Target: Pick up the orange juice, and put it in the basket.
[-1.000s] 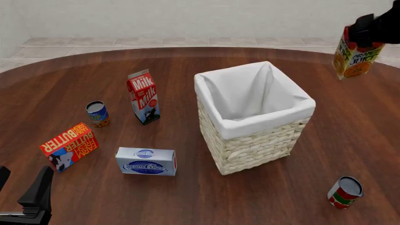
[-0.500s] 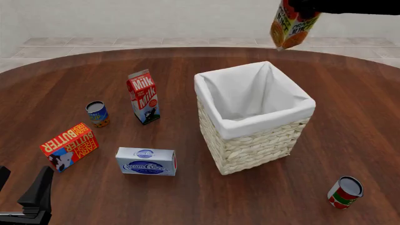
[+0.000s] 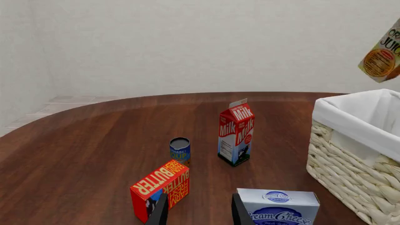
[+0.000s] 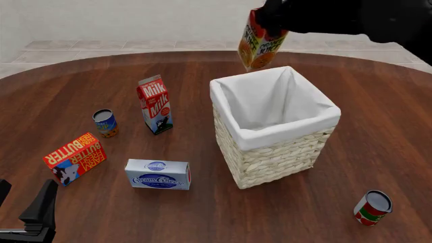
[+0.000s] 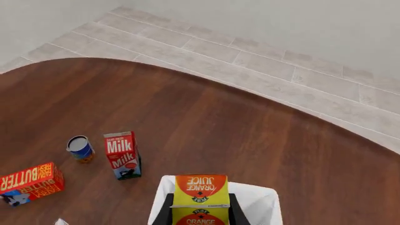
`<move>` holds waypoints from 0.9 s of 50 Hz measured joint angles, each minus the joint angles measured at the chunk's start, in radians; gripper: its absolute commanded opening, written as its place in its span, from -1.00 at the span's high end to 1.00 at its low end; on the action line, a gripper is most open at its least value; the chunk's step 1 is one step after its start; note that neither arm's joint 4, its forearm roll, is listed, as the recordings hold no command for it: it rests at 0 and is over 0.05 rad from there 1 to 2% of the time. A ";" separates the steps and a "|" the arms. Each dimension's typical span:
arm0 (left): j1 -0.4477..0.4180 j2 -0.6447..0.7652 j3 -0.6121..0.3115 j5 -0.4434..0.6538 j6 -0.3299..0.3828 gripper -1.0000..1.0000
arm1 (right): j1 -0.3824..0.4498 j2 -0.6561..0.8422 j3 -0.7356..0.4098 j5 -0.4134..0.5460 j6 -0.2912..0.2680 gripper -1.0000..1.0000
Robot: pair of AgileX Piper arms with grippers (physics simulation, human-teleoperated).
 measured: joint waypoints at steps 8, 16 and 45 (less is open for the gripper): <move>0.000 0.000 0.000 0.000 0.000 -1.00 | 0.008 0.023 0.006 0.006 0.026 1.00; 0.000 0.000 0.000 0.000 0.000 -1.00 | 0.006 0.040 0.004 0.024 0.038 1.00; 0.000 0.000 0.000 0.000 0.000 -1.00 | -0.021 0.078 0.025 0.048 0.082 1.00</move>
